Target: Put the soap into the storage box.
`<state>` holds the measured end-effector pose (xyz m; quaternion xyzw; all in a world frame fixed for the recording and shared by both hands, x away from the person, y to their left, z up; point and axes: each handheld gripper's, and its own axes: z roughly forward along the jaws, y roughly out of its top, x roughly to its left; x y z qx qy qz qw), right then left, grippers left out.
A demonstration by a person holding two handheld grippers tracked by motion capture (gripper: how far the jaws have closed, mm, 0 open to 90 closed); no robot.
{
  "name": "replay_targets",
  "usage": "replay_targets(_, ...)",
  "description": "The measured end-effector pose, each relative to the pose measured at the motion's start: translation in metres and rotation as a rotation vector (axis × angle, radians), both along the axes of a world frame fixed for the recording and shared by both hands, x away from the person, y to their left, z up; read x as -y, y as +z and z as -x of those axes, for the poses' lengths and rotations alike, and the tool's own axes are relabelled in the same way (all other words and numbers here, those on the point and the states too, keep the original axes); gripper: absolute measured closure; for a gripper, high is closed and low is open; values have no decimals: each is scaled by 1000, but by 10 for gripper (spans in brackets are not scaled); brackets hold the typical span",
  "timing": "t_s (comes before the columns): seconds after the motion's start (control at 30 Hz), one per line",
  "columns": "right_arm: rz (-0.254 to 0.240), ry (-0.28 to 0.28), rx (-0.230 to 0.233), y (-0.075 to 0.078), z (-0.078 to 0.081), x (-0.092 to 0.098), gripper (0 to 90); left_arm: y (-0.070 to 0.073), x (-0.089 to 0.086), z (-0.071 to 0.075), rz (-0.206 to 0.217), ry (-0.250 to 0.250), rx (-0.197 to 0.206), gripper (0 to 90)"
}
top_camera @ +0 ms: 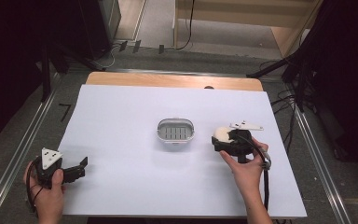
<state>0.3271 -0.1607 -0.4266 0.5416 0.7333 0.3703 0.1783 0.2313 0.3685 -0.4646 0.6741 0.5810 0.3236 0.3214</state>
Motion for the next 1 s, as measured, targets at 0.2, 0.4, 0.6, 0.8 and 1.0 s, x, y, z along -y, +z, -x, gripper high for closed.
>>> replay_targets(0.2,-2,15,3,3,-3,-8,249,0,0,0,0,-2,0,3)
replay_targets(0.4,-8,28,8,8,-6,-15,249,0,0,-1,3,4,-4,3)
replay_targets(0.6,-4,40,10,9,-9,-25,249,0,0,-1,3,4,-5,3)
replay_targets(0.8,-6,53,7,10,-12,-34,249,0,-1,-1,5,4,-6,3)
replay_targets(1.0,-10,60,9,10,-14,-42,249,0,-1,-1,4,3,-8,3)
